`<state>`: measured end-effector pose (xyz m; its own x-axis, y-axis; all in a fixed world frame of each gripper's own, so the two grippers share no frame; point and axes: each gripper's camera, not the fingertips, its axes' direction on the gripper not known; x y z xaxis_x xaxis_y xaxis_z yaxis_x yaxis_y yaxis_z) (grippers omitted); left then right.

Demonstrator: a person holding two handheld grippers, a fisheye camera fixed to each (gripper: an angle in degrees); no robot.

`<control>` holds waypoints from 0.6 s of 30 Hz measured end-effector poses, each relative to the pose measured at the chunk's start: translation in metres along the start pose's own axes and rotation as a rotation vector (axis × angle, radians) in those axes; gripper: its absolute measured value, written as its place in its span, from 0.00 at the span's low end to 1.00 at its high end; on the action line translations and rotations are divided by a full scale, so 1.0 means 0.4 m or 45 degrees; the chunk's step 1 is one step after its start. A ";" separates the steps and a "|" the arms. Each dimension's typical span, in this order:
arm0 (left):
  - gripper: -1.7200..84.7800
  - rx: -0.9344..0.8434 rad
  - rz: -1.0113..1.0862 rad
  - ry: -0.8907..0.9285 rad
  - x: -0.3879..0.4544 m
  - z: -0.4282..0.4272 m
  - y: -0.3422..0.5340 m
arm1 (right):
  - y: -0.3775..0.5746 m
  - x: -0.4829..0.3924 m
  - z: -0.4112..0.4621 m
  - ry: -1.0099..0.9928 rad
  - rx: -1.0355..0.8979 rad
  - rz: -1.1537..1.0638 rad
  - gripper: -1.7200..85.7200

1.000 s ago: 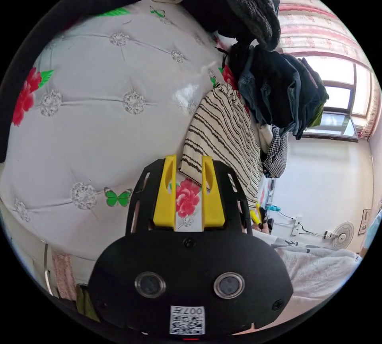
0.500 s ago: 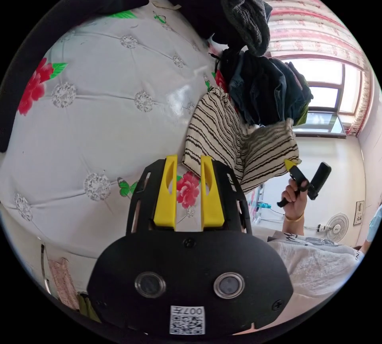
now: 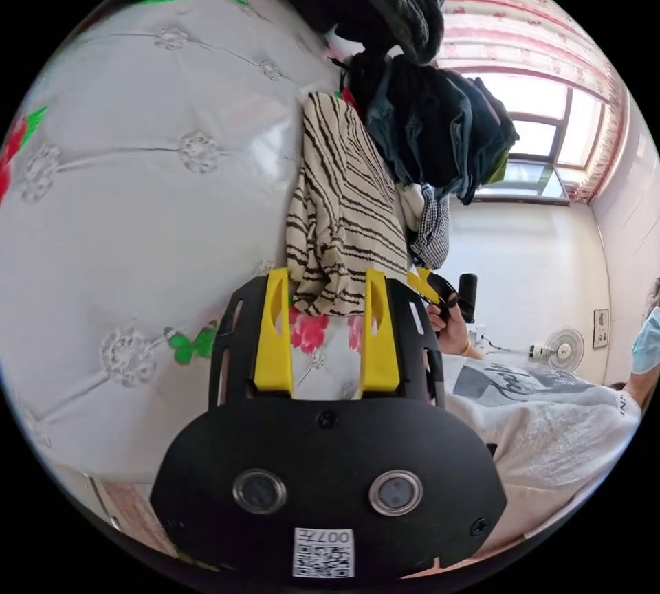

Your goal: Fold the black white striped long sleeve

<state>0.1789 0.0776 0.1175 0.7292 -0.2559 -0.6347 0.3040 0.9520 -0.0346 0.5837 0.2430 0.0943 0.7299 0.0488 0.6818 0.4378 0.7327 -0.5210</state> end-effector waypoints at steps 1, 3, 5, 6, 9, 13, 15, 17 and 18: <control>0.17 -0.014 0.011 -0.001 0.002 0.009 -0.010 | 0.001 0.041 0.001 -0.046 0.012 0.055 0.14; 0.15 -0.066 0.031 -0.027 0.006 0.047 -0.048 | -0.015 0.077 0.035 -0.113 -0.041 0.085 0.14; 0.12 -0.112 0.024 -0.063 0.008 0.076 -0.070 | -0.043 0.098 0.089 -0.192 -0.147 0.077 0.12; 0.10 -0.146 0.026 -0.102 0.014 0.097 -0.080 | -0.062 0.107 0.120 -0.259 -0.216 0.068 0.11; 0.08 -0.199 0.056 -0.187 0.042 0.141 -0.084 | -0.084 0.137 0.120 -0.351 -0.214 0.078 0.07; 0.07 -0.297 0.095 -0.227 0.083 0.217 -0.070 | -0.058 0.215 -0.007 -0.378 -0.093 0.081 0.04; 0.07 -0.432 0.148 -0.193 0.122 0.334 -0.052 | -0.021 0.263 -0.091 -0.375 -0.034 0.097 0.03; 0.07 -0.582 0.218 -0.171 0.167 0.464 -0.033 | 0.034 0.317 -0.186 -0.330 0.031 0.125 0.03; 0.07 -0.696 0.287 -0.162 0.206 0.566 -0.017 | 0.077 0.356 -0.251 -0.274 0.073 0.154 0.03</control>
<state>0.3758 0.0120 0.2401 0.8168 -0.0239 -0.5764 -0.2011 0.9247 -0.3233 0.7538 0.2045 0.1235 0.6439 0.2774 0.7131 0.3190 0.7497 -0.5797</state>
